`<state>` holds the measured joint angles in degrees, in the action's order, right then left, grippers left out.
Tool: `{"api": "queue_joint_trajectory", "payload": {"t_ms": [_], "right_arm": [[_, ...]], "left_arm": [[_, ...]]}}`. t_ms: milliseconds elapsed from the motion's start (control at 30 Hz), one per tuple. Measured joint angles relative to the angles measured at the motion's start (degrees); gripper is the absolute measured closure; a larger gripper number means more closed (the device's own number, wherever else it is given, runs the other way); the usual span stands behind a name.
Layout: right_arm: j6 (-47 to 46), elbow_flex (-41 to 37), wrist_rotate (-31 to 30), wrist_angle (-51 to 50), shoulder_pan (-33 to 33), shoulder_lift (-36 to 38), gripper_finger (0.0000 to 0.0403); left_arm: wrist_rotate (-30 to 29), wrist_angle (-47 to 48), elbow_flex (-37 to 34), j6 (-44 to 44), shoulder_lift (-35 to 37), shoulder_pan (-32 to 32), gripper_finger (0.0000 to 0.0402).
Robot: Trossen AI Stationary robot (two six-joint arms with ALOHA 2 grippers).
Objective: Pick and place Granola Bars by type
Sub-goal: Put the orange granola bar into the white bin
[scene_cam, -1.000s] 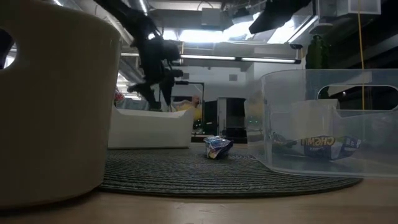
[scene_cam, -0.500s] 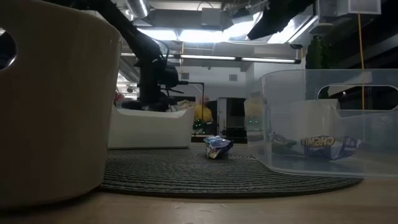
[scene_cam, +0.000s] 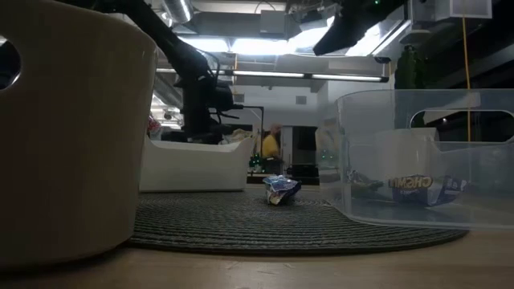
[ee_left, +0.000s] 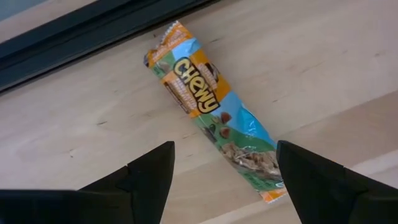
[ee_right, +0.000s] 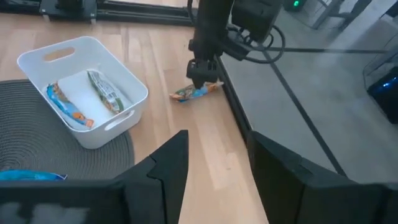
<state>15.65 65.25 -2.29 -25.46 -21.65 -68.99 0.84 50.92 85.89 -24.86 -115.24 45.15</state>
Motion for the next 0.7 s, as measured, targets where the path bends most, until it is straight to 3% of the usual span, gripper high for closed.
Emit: {"api": "queue_joint_trajectory", "payload": {"t_ms": [700], "right_arm": [[1.3,0.0,0.9,0.4,0.0,0.1,0.0236]], "left_arm": [[-2.8,0.6,-1.3,-5.5,0.0,-1.3,0.0137]]}}
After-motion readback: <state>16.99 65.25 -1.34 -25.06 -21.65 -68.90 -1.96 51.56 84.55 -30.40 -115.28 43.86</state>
